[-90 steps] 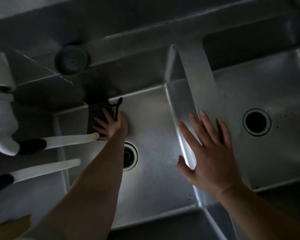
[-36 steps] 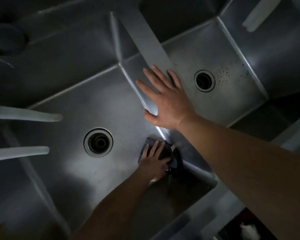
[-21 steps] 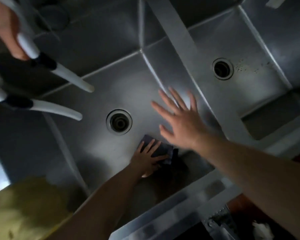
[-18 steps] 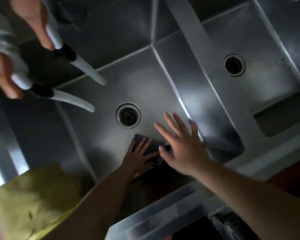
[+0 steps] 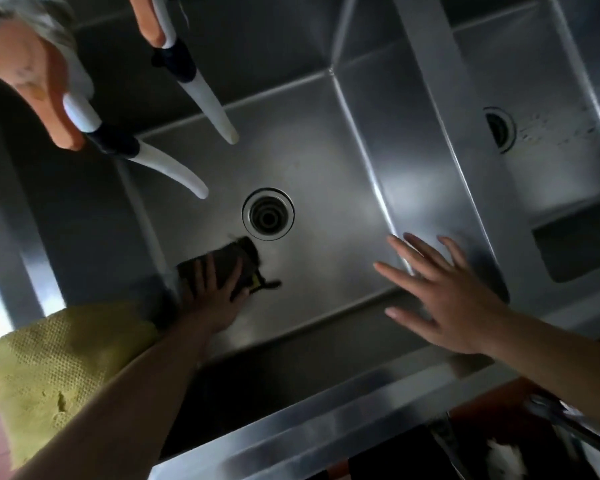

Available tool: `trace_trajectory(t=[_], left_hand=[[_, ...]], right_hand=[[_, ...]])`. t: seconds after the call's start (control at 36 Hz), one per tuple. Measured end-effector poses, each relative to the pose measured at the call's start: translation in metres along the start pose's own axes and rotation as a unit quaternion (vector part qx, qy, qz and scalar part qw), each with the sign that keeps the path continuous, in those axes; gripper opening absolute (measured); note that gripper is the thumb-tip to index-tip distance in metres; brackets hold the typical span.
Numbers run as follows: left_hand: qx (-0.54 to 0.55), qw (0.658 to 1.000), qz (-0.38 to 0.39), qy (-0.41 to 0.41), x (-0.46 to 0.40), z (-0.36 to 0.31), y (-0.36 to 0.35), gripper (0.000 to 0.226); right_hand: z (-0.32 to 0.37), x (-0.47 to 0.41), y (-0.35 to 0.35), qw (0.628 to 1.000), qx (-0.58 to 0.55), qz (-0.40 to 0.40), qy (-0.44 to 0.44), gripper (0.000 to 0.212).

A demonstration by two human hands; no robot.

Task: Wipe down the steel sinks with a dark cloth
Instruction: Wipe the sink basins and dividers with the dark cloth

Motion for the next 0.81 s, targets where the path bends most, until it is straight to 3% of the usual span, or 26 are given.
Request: trace_trajectory(t=[0.11,0.25,0.47,0.81], left_hand=[[-0.106,0.982,0.027,-0.153,-0.001,-0.076,-0.018,0.059],[-0.156,0.953,-0.044,-0.256,-0.008,-0.167,-0.018,0.059],[-0.14,0.964,-0.097,-0.205,-0.071,-0.206,0.02,0.056],[-0.009,0.986,-0.162,-0.035,-0.216,-0.186,0.186,0.058]], right_hand=[[0.0,0.002,0.006,0.994,-0.008,-0.077,0.072,0.068],[-0.006,0.008,0.016,0.986,-0.051,-0.153,0.049,0.068],[-0.008,0.006,0.017,0.984,-0.073,-0.16,0.043,0.067],[-0.016,0.005,0.022,0.971,-0.131,-0.196,0.028,0.068]])
Point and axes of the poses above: each hand's wrist, its own x-axis away from the middle knuckle, its own y-axis out of the back of the hand, z = x × y, the point moved 9 cm from there along -x, towards the middle knuckle, and after that the axes turned 10 degrees about -y, right-handed, at the moved point
